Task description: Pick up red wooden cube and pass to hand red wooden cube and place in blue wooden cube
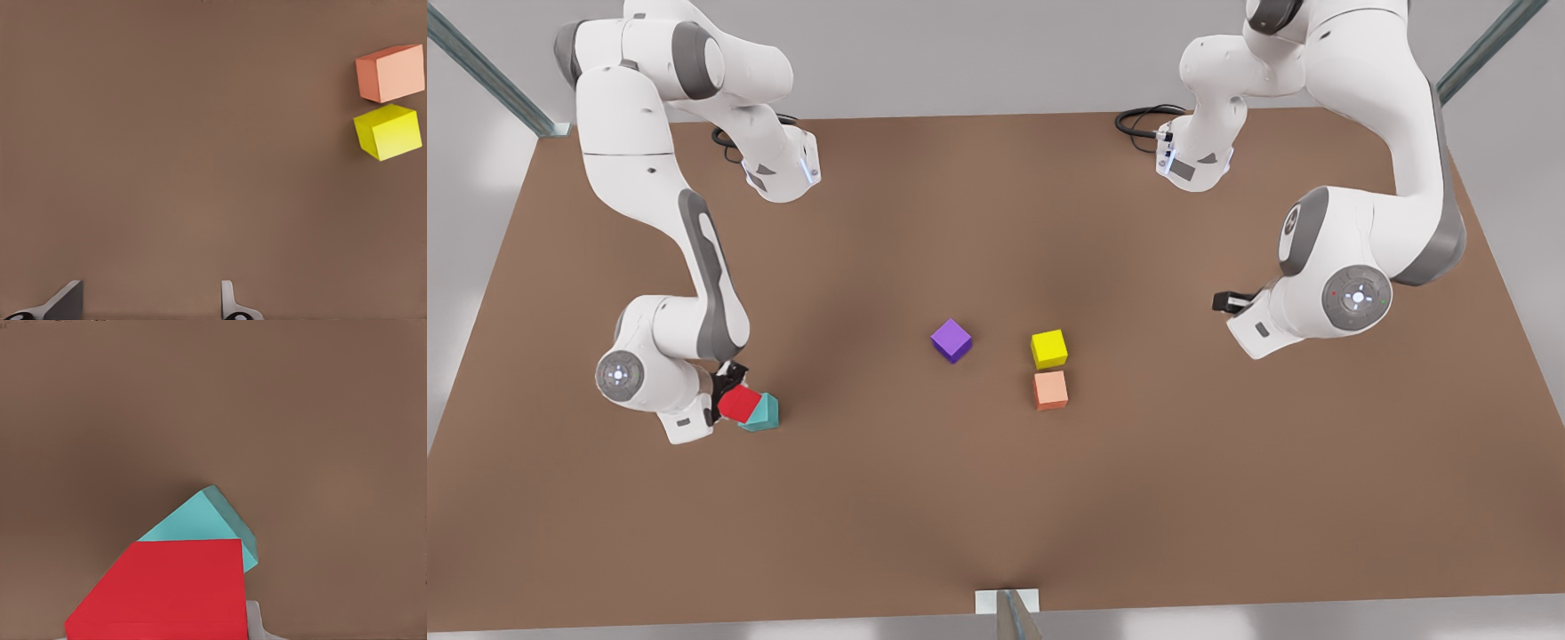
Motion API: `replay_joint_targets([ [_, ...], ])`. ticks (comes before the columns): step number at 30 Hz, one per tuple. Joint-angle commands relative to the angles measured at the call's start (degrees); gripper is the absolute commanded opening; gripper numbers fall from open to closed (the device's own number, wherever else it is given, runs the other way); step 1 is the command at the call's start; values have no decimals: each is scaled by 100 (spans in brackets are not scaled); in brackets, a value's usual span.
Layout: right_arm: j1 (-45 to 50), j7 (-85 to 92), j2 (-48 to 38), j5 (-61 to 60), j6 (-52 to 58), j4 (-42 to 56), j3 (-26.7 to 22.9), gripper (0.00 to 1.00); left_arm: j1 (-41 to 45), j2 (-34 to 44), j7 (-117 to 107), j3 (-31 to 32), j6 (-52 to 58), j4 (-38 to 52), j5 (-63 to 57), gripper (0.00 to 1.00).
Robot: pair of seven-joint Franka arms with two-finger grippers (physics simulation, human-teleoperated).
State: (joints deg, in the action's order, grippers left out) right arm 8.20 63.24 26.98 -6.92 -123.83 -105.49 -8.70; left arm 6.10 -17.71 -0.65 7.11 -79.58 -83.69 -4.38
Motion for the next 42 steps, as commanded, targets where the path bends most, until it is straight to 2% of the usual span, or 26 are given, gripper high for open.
replay_joint_targets([
  [1,42,-1060,-9,-204,-45,-50,0,63,-4,-22,-296,1,-13,2,-1,100],
  [9,86,-1042,88,-240,-115,-59,-18,65,-22,-58,-296,1,-22,2,-1,100],
  [10,86,-1051,79,-240,-107,-59,-18,76,-22,-58,-296,1,-13,2,-1,100],
  [11,94,-1060,79,-240,-107,-59,-9,100,-22,-58,-296,1,-13,2,-1,100],
  [42,200,-1077,369,-336,-203,-6,-9,100,-39,-172,-304,1,-40,20,-10,100],
])
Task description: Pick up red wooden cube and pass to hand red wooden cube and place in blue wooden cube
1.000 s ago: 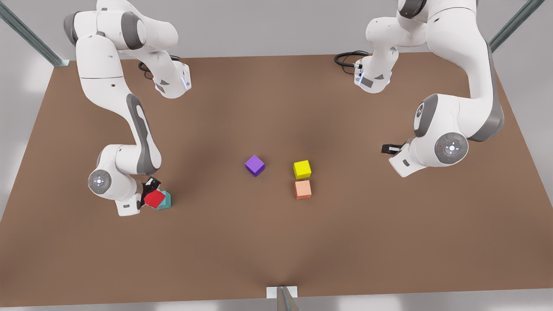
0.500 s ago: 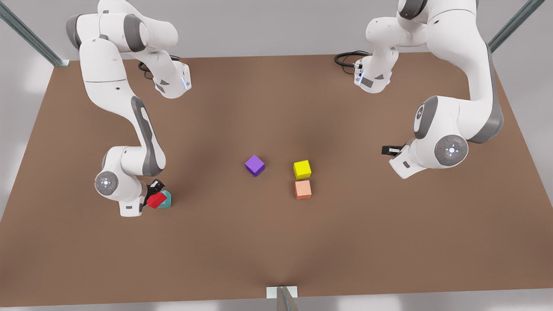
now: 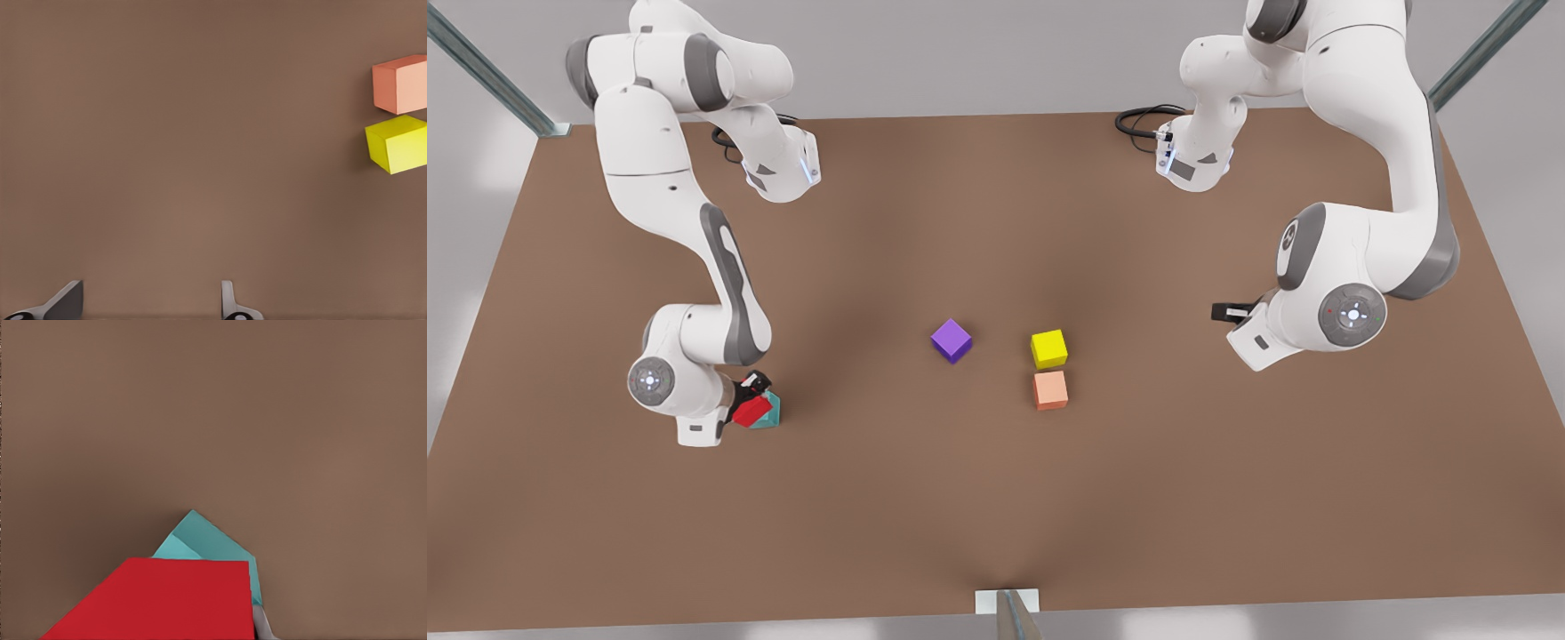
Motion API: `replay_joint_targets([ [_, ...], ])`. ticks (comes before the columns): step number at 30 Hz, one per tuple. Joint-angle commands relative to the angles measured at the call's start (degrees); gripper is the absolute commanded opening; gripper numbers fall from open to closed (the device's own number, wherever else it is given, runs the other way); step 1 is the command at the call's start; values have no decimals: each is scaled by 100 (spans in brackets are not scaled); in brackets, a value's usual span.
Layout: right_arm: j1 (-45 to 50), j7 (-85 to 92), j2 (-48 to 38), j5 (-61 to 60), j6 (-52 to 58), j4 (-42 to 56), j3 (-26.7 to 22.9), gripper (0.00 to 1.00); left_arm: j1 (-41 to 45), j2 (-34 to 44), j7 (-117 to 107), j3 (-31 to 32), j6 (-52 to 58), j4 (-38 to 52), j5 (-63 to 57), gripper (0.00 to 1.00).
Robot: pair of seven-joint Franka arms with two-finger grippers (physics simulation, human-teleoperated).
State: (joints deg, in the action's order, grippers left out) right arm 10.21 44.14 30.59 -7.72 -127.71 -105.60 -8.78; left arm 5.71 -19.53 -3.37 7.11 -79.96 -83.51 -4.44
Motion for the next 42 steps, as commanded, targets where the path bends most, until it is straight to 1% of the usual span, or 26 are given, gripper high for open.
replay_joint_targets([
  [1,-1,824,9,-256,176,5,-1,100,0,11,-32,1,-2,10,-4,100],
  [19,-19,868,-18,-247,299,154,-19,100,0,-7,-32,1,-2,10,-13,100],
  [26,-19,833,-150,-247,668,233,-28,100,0,2,-23,-7,25,63,-22,100],
  [30,-19,824,-281,-247,1107,444,-45,100,0,11,-14,-8,25,63,-22,100],
  [33,-10,684,-466,-230,2346,1076,-133,100,-18,11,3,-8,34,247,-31,100],
  [34,-1,0,-545,-186,2733,1340,-124,100,-18,2,-6,-8,34,247,-31,100],
  [36,95,-2539,-334,-186,3717,2588,-89,100,-26,2,-6,-8,34,247,-31,100],
  [37,96,-4438,-325,-195,3876,2817,-124,100,-26,11,-6,-8,42,247,-31,100],
  [38,96,-5591,-325,-116,4349,3185,-142,100,-18,11,-14,-8,104,247,-31,100],
  [39,139,-5680,-334,269,4754,3554,-116,100,-18,11,-6,-8,104,247,-31,100],
  [40,306,-5636,-413,543,4948,3669,-133,100,-26,11,-6,-8,104,247,-31,100],
  [41,289,-5645,-859,596,5141,3626,-89,100,-35,11,3,-8,113,247,-22,100],
  [42,219,-5715,-1466,825,5397,3328,147,100,-44,11,3,-8,121,247,-22,100],
])
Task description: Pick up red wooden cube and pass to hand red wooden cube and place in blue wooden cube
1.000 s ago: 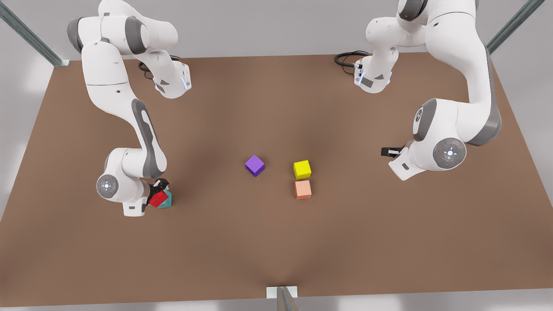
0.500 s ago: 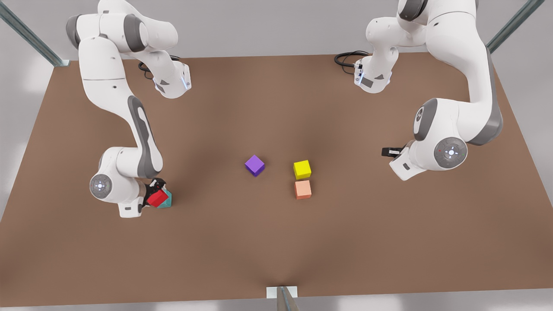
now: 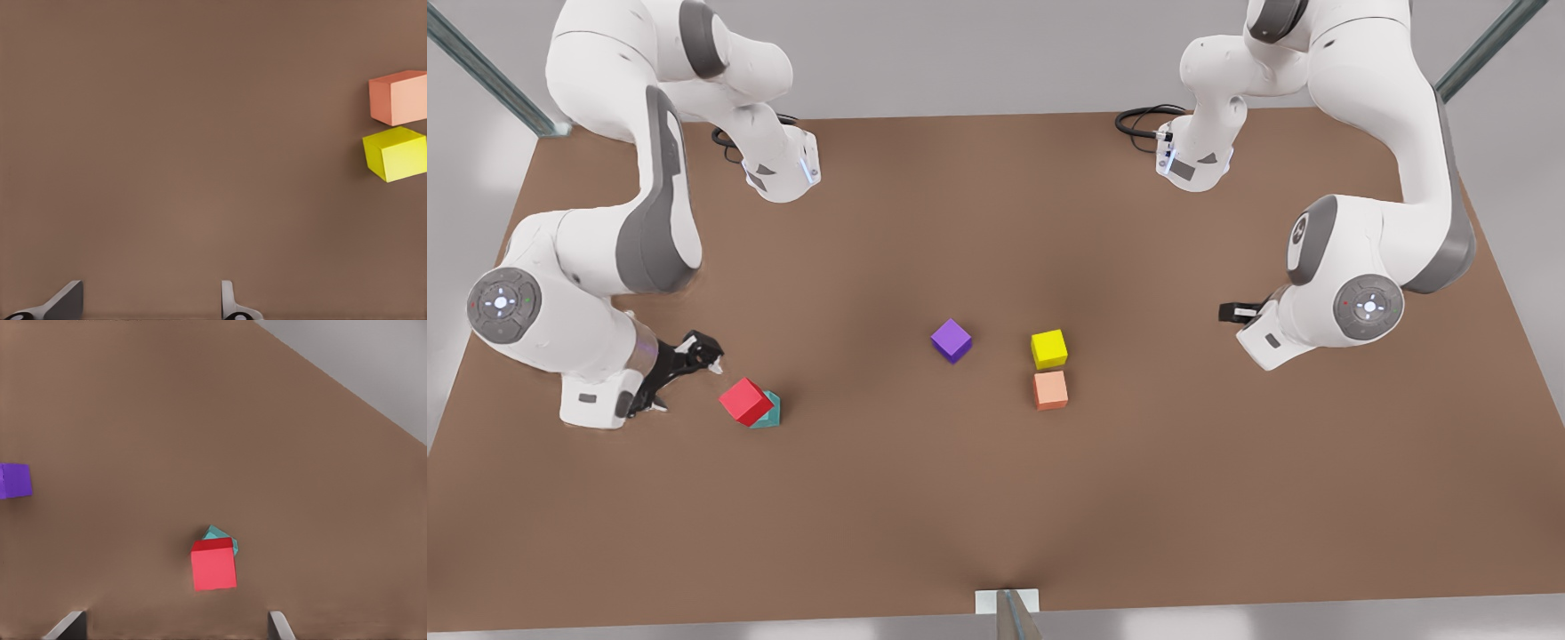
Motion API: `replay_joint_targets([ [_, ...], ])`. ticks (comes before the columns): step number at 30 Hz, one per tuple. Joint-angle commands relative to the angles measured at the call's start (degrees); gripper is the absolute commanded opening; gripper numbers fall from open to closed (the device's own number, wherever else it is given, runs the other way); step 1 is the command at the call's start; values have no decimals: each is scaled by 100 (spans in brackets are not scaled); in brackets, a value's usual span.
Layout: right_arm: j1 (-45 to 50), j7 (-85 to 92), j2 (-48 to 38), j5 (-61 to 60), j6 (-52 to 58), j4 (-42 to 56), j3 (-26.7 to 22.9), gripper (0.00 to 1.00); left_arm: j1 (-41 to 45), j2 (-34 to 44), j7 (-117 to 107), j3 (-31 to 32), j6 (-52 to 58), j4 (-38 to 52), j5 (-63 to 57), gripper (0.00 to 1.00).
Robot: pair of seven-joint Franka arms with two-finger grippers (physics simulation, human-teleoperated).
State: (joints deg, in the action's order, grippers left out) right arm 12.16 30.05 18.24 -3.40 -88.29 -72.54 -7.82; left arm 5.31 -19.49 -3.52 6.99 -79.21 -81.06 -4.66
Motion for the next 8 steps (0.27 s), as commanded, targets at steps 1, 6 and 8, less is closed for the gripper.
replay_joint_targets([
  [1,-214,-4324,-698,489,1420,-374,280,100,-57,7,36,-4,46,3,9,100],
  [6,-434,-4297,-1121,515,1138,-858,342,100,-57,16,18,13,134,3,9,100],
  [8,-434,-4297,-1165,515,1138,-919,342,100,-48,24,27,22,301,81,0,100],
])
